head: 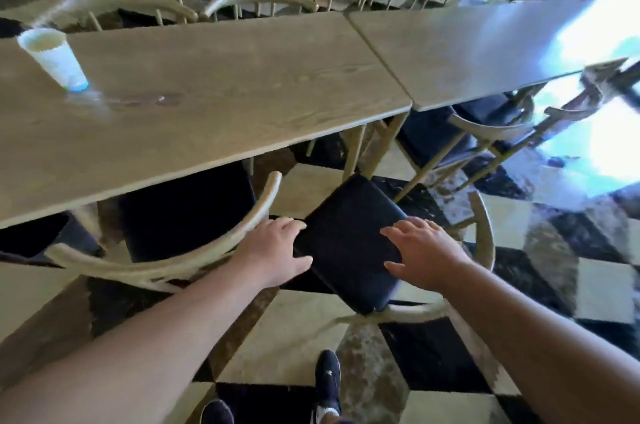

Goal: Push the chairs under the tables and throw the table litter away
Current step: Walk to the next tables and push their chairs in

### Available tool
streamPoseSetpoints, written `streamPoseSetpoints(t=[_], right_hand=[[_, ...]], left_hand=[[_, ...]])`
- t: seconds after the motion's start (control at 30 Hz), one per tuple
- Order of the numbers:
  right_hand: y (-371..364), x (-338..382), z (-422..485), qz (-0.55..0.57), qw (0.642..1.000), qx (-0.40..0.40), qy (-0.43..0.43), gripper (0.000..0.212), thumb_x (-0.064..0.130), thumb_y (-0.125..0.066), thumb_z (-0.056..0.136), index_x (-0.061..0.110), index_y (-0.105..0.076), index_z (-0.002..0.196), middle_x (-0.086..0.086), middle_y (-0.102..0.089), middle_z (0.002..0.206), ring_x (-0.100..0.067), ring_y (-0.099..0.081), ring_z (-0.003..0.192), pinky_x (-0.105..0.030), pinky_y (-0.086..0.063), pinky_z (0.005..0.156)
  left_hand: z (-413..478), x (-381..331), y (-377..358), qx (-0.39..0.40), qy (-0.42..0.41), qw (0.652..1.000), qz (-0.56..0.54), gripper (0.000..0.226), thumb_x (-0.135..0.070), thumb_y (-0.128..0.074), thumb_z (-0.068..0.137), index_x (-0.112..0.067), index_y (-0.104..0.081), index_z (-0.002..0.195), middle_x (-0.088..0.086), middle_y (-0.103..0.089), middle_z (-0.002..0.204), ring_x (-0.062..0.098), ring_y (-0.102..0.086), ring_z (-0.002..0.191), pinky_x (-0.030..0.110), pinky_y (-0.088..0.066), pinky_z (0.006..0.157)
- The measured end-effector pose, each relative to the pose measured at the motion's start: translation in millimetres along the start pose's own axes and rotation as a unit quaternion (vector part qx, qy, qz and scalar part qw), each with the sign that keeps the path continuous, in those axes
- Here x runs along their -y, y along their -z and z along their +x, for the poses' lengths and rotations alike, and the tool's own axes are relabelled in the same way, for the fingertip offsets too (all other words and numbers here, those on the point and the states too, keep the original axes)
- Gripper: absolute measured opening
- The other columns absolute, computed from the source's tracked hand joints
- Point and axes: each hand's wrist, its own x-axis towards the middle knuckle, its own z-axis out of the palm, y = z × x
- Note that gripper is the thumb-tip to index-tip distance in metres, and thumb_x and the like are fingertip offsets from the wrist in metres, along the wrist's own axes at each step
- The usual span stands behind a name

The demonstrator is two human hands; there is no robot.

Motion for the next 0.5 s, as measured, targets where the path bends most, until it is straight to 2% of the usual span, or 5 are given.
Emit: streamPoseSetpoints(t=[0.13,0.27,0.33,0.43,0.5], right_hand=[[-21.1,-81.6,-51.0,-0.004,0.999,0.001,-0.042,0.075,0.068,-0.060,0.090,0.032,-0.044,0.155,0.002,-0.054,0.149,-0.024,-0.040,0.146,-0.045,-0.030,0.122],[-52.3,-164.6,-74.7,0.000,0.998,0.000,-0.058,0.069,0.067,-0.059,0.091,0.035,-0.047,0.152,0.005,-0.055,0.150,-0.023,-0.043,0.144,-0.043,-0.033,0.120],[-73.0,-209.9,-75.9,0.013,0.998,0.007,-0.055,0.065,0.058,-0.062,0.094,0.034,-0.045,0.153,0.004,-0.056,0.150,-0.024,-0.044,0.144,-0.045,-0.035,0.120],[-108.3,-277.1,-67.0,0.030,0.998,0.048,-0.041,0.057,0.036,-0.060,0.096,0.031,-0.046,0.151,-0.001,-0.054,0.151,-0.027,-0.043,0.145,-0.046,-0.035,0.121],[-130.1,-309.4,-59.9,0.034,0.995,0.093,-0.004,0.067,0.029,-0.061,0.096,0.030,-0.038,0.159,-0.001,-0.045,0.161,-0.027,-0.033,0.152,-0.046,-0.028,0.125]], left_hand=[[26.4,-92.3,-24.3,0.025,-0.029,0.999,-0.009,0.072,-0.059,-0.063,0.096,-0.030,-0.040,0.158,-0.002,-0.042,0.162,0.026,-0.041,0.146,0.047,-0.041,0.114],[66.4,-188.2,-60.7,0.047,-0.032,0.998,-0.010,0.066,-0.059,-0.064,0.095,-0.032,-0.045,0.152,-0.002,-0.050,0.153,0.026,-0.051,0.135,0.044,-0.048,0.104],[90.9,-235.3,-84.5,0.074,-0.019,0.997,-0.010,0.059,-0.060,-0.063,0.095,-0.033,-0.049,0.146,-0.004,-0.056,0.144,0.024,-0.058,0.124,0.041,-0.051,0.095],[128.4,-295.5,-127.1,0.116,0.014,0.993,-0.029,0.051,-0.061,-0.061,0.096,-0.033,-0.055,0.138,-0.008,-0.064,0.130,0.020,-0.062,0.113,0.042,-0.055,0.093],[147.7,-327.0,-156.9,0.149,0.037,0.987,-0.044,0.049,-0.061,-0.062,0.096,-0.033,-0.057,0.136,-0.010,-0.065,0.125,0.018,-0.063,0.109,0.041,-0.056,0.092]])
